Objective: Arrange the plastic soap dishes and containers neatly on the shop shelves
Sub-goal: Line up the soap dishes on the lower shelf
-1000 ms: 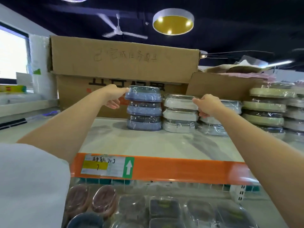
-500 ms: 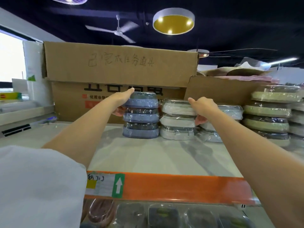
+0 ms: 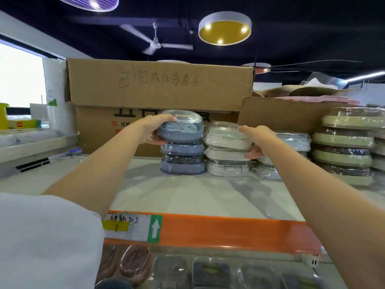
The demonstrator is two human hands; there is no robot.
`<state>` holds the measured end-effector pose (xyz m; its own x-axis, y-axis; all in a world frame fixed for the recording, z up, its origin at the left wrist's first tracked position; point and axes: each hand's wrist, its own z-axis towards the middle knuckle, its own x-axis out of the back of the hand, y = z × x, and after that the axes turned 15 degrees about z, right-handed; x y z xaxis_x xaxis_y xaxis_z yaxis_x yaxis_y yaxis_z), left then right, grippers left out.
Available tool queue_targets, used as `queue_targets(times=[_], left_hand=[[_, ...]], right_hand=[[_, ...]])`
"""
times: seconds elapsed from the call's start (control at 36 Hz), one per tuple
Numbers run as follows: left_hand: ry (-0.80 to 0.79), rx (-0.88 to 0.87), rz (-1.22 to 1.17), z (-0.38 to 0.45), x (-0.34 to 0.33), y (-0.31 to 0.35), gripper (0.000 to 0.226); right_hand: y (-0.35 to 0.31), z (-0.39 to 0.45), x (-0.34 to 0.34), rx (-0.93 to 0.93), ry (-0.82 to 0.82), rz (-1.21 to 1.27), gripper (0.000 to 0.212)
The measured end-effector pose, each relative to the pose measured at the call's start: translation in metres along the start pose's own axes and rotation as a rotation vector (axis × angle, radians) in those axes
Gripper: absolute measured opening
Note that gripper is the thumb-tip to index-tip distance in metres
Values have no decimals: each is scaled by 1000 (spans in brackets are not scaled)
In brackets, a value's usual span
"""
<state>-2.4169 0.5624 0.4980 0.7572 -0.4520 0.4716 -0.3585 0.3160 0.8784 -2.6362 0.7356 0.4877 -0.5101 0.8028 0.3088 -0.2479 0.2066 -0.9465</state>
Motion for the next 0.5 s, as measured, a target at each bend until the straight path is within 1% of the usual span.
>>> queue_targets(times=[0.11, 0.25, 0.33, 0.42, 0.47, 0.5], left_hand=[[-75, 30, -49, -12, -1, 0, 51], [-89, 15, -38, -30, -5, 1, 54], [-73, -36, -95, -39, -9, 1, 56], [-33, -87, -155, -48, -14, -2, 52], [-10, -107, -176, -54, -17, -6, 48], [-1, -111, -187, -58, -17, -9, 41]], right_hand=[[-3, -10, 5, -31, -77, 91, 62], [-1, -27, 9, -36, -140, 269, 58], [2, -35, 10, -47, -165, 431, 60], [8, -46, 10, -17, -219, 592, 60], [16, -53, 8, 8, -235, 669, 53], [20, -56, 7, 16, -242, 693, 48]])
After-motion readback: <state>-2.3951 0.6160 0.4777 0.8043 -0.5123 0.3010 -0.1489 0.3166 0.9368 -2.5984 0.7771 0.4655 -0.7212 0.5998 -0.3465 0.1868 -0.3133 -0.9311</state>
